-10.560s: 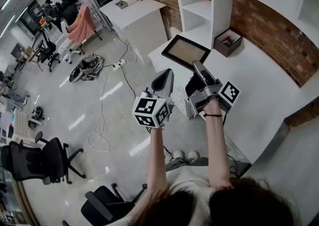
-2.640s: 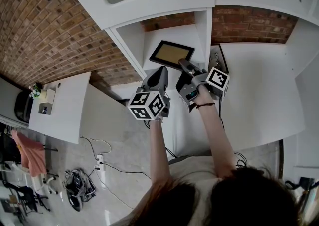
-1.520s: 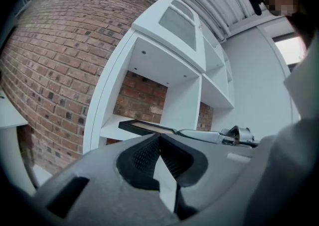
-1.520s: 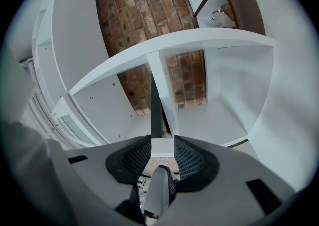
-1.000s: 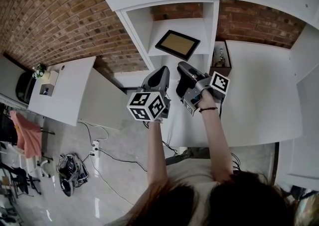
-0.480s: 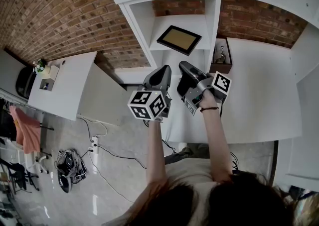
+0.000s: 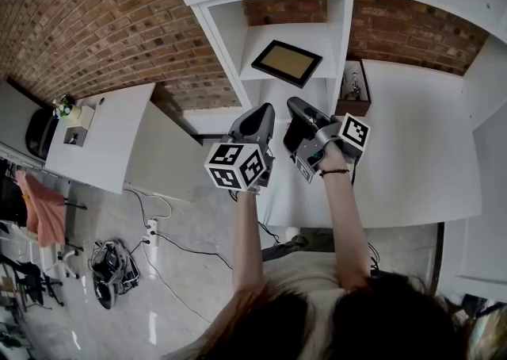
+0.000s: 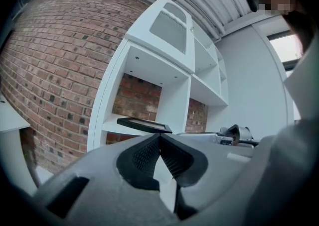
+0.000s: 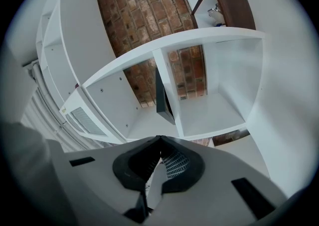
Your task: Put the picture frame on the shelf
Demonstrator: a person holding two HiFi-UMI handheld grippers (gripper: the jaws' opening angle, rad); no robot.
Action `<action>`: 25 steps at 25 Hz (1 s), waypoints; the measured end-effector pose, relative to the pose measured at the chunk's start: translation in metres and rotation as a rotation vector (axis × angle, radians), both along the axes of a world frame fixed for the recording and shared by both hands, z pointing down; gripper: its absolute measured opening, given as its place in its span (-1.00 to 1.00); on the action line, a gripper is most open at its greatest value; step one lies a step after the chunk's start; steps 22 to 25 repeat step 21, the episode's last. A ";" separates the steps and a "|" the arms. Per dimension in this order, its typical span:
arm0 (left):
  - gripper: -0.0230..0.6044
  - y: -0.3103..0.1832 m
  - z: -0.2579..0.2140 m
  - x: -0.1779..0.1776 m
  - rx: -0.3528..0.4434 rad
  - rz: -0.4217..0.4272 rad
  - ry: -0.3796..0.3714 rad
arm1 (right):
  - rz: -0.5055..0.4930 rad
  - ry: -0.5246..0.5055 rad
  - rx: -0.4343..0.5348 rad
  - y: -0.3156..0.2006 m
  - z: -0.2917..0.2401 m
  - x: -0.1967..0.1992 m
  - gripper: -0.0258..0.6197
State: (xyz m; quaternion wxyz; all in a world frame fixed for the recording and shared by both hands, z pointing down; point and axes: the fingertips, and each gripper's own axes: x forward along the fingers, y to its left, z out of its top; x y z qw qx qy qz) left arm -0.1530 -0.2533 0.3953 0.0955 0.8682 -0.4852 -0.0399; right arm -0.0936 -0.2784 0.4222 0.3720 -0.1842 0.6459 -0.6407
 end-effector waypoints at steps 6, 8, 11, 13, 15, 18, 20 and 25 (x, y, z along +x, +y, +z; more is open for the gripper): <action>-0.89 0.000 0.001 -0.003 -0.002 0.002 0.002 | 0.003 -0.005 0.004 -0.001 -0.001 -0.001 -0.89; -0.89 -0.001 0.003 -0.004 -0.004 0.005 0.003 | 0.004 -0.006 0.004 -0.001 -0.001 -0.002 -0.89; -0.89 -0.001 0.005 -0.004 -0.007 0.010 0.006 | 0.007 -0.008 0.003 -0.001 0.000 -0.004 -0.89; -0.89 -0.001 0.005 -0.004 -0.010 0.013 0.007 | 0.008 -0.008 0.002 -0.001 0.000 -0.004 -0.89; -0.89 -0.001 0.006 -0.004 -0.011 0.017 0.006 | 0.009 -0.008 0.002 -0.001 0.000 -0.005 -0.89; -0.89 -0.001 0.006 -0.005 -0.010 0.021 0.007 | 0.011 -0.012 0.004 0.000 0.000 -0.006 -0.89; -0.89 -0.001 0.008 -0.007 -0.011 0.022 0.008 | 0.014 -0.017 0.007 0.000 -0.001 -0.008 -0.89; -0.89 -0.001 0.008 -0.008 -0.012 0.022 0.009 | 0.015 -0.019 0.008 0.000 -0.001 -0.009 -0.89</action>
